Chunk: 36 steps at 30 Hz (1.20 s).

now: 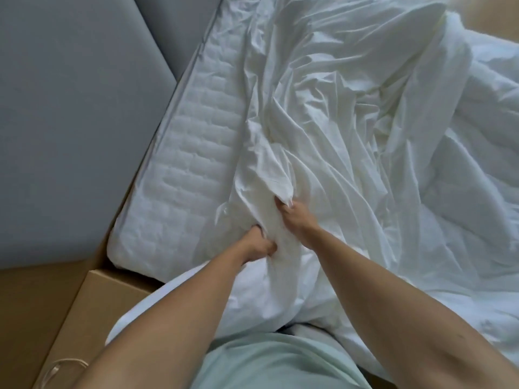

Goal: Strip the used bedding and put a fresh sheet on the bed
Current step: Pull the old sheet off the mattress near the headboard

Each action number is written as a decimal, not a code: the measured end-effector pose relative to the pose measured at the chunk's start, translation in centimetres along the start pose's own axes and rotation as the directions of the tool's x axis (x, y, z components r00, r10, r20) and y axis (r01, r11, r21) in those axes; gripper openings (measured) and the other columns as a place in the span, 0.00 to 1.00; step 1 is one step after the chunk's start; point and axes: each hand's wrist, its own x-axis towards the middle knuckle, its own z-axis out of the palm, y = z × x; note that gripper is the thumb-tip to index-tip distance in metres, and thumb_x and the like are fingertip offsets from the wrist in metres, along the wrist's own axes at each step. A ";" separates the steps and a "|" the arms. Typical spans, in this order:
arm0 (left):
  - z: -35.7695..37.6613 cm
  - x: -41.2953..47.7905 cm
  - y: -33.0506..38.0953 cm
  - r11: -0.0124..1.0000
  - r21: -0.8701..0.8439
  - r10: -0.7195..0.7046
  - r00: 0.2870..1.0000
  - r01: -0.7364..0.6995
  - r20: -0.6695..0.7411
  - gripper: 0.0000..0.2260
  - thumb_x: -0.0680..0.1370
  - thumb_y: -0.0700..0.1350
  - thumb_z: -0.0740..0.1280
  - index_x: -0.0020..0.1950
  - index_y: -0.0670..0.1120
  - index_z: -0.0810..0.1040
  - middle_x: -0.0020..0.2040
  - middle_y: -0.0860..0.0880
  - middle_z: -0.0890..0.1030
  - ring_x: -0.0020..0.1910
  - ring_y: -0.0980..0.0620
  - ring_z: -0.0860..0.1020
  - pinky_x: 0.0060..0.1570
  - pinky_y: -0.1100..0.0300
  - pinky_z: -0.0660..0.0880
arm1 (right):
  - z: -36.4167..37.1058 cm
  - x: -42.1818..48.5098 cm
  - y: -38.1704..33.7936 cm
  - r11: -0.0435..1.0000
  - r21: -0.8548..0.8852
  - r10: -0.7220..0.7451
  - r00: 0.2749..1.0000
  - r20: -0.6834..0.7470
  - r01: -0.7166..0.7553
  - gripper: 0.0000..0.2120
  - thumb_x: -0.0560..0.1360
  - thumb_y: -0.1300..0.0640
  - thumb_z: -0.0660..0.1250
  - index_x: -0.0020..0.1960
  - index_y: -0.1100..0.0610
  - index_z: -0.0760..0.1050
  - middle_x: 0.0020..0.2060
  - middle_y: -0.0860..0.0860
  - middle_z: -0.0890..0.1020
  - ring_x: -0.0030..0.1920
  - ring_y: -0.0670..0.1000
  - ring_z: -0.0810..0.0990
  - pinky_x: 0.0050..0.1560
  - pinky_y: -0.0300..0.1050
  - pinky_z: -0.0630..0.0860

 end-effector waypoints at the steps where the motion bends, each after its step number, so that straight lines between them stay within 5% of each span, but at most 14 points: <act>1: -0.3 0.0 0.2 1.000 -0.009 0.022 0.998 -0.023 -0.063 0.22 0.68 0.34 0.70 0.62 0.37 0.79 0.51 0.41 0.83 0.48 0.47 0.83 0.41 0.58 0.76 | 0.4 0.0 -0.7 0.996 0.091 0.021 1.000 -0.011 -0.020 0.17 0.81 0.38 0.60 0.55 0.50 0.79 0.46 0.49 0.83 0.44 0.46 0.81 0.42 0.39 0.78; 4: -4.4 -0.6 1.2 0.998 0.010 0.068 0.942 -0.068 -0.328 0.13 0.71 0.35 0.67 0.55 0.37 0.82 0.50 0.40 0.83 0.52 0.41 0.82 0.43 0.56 0.74 | 2.5 0.7 -4.4 0.937 0.346 0.060 0.998 -0.024 -0.048 0.20 0.78 0.33 0.61 0.54 0.49 0.76 0.46 0.46 0.82 0.45 0.43 0.80 0.46 0.38 0.77; 8: -11.3 -1.9 1.6 0.991 0.076 0.136 0.799 -0.113 -0.585 0.20 0.66 0.42 0.62 0.55 0.39 0.82 0.49 0.38 0.84 0.49 0.37 0.81 0.45 0.54 0.74 | 5.2 2.9 -10.2 0.891 0.452 -0.013 0.997 -0.082 0.049 0.28 0.75 0.32 0.63 0.59 0.55 0.78 0.51 0.51 0.82 0.52 0.52 0.81 0.57 0.50 0.77; 11: -11.8 -2.1 1.4 0.977 0.182 0.197 0.810 -0.113 -0.553 0.20 0.67 0.39 0.61 0.57 0.41 0.81 0.50 0.38 0.83 0.49 0.37 0.81 0.45 0.54 0.75 | 2.6 2.8 -8.5 0.986 0.090 -0.100 0.923 -0.370 0.143 0.25 0.80 0.40 0.62 0.51 0.64 0.81 0.47 0.62 0.83 0.49 0.62 0.80 0.51 0.52 0.74; 13: -10.8 -1.5 0.9 0.964 0.243 0.220 0.833 -0.107 -0.508 0.22 0.69 0.39 0.61 0.61 0.42 0.80 0.53 0.36 0.83 0.53 0.35 0.80 0.48 0.53 0.76 | -0.4 1.9 -3.7 1.000 -0.017 0.006 0.880 -0.475 -0.017 0.27 0.82 0.42 0.60 0.51 0.67 0.80 0.49 0.67 0.82 0.51 0.65 0.80 0.52 0.54 0.73; 17: -7.6 -0.7 -0.5 0.925 0.375 0.216 0.894 -0.058 -0.393 0.27 0.73 0.37 0.63 0.72 0.49 0.73 0.63 0.37 0.80 0.61 0.35 0.78 0.57 0.50 0.76 | -3.6 -0.3 4.2 0.911 -0.158 0.322 0.896 -0.307 -0.382 0.22 0.78 0.45 0.65 0.59 0.64 0.78 0.53 0.63 0.82 0.54 0.64 0.81 0.57 0.57 0.78; 20: -5.5 -0.9 -1.4 0.901 0.429 0.197 0.939 -0.060 -0.283 0.32 0.73 0.38 0.62 0.76 0.54 0.65 0.66 0.38 0.78 0.62 0.36 0.77 0.59 0.50 0.74 | -4.1 2.7 1.5 0.934 -0.282 0.086 0.905 -0.416 -0.219 0.22 0.73 0.41 0.69 0.56 0.57 0.73 0.53 0.58 0.79 0.53 0.61 0.78 0.53 0.49 0.73; 22: -4.9 -1.1 -1.7 0.890 0.443 0.223 0.952 -0.111 -0.209 0.35 0.72 0.40 0.61 0.78 0.58 0.63 0.70 0.42 0.75 0.65 0.38 0.75 0.62 0.51 0.74 | -3.4 5.5 -1.6 0.948 -0.288 0.034 0.944 -0.329 -0.134 0.27 0.71 0.36 0.70 0.59 0.56 0.74 0.53 0.57 0.80 0.53 0.59 0.79 0.53 0.48 0.74; 25: -5.1 -1.2 -2.0 0.920 0.338 0.267 0.950 -0.199 -0.165 0.31 0.71 0.42 0.59 0.75 0.57 0.69 0.65 0.46 0.74 0.64 0.42 0.75 0.63 0.54 0.72 | 0.0 8.5 -4.3 0.962 -0.170 0.202 0.976 -0.081 -0.213 0.25 0.74 0.43 0.71 0.64 0.58 0.76 0.55 0.57 0.80 0.55 0.60 0.80 0.53 0.47 0.78; 28: -8.2 0.4 -2.4 0.970 0.152 0.226 0.928 -0.187 -0.297 0.18 0.77 0.38 0.67 0.66 0.51 0.79 0.60 0.47 0.78 0.61 0.46 0.78 0.64 0.57 0.73 | 5.0 9.8 -6.4 0.989 0.068 0.125 0.990 0.062 -0.129 0.13 0.79 0.51 0.68 0.55 0.61 0.81 0.40 0.55 0.82 0.40 0.55 0.82 0.37 0.43 0.76; 30: -11.2 2.2 -2.5 0.988 -0.060 0.110 0.922 -0.142 -0.371 0.12 0.72 0.39 0.71 0.55 0.47 0.84 0.53 0.45 0.84 0.54 0.46 0.81 0.58 0.51 0.77 | 8.2 10.9 -7.6 0.980 0.163 0.083 0.982 0.168 -0.110 0.12 0.81 0.55 0.66 0.56 0.63 0.81 0.36 0.52 0.84 0.37 0.54 0.83 0.35 0.42 0.79; 32: -13.5 4.2 -2.6 0.984 -0.147 0.049 0.943 -0.103 -0.329 0.08 0.69 0.38 0.70 0.46 0.41 0.84 0.46 0.41 0.84 0.47 0.44 0.79 0.48 0.52 0.75 | 10.1 12.3 -8.1 0.997 0.011 0.072 0.944 0.323 -0.080 0.14 0.82 0.55 0.63 0.62 0.62 0.80 0.49 0.57 0.85 0.50 0.59 0.84 0.51 0.49 0.82; 34: -14.9 6.9 -2.8 0.973 -0.231 -0.053 0.955 -0.017 -0.294 0.08 0.77 0.41 0.69 0.42 0.39 0.83 0.43 0.38 0.81 0.42 0.43 0.77 0.39 0.54 0.72 | 10.7 13.7 -7.5 0.959 -0.281 0.075 0.909 0.409 0.048 0.17 0.83 0.51 0.59 0.67 0.57 0.77 0.61 0.59 0.81 0.62 0.61 0.79 0.64 0.53 0.75; 36: -16.0 10.5 -2.6 0.935 -0.355 -0.141 0.917 -0.001 -0.374 0.14 0.81 0.51 0.66 0.44 0.43 0.83 0.47 0.39 0.83 0.39 0.45 0.79 0.37 0.59 0.75 | 10.4 15.3 -6.9 0.835 -0.501 -0.150 0.970 0.192 0.228 0.15 0.81 0.49 0.58 0.59 0.54 0.80 0.57 0.58 0.83 0.58 0.61 0.80 0.55 0.48 0.75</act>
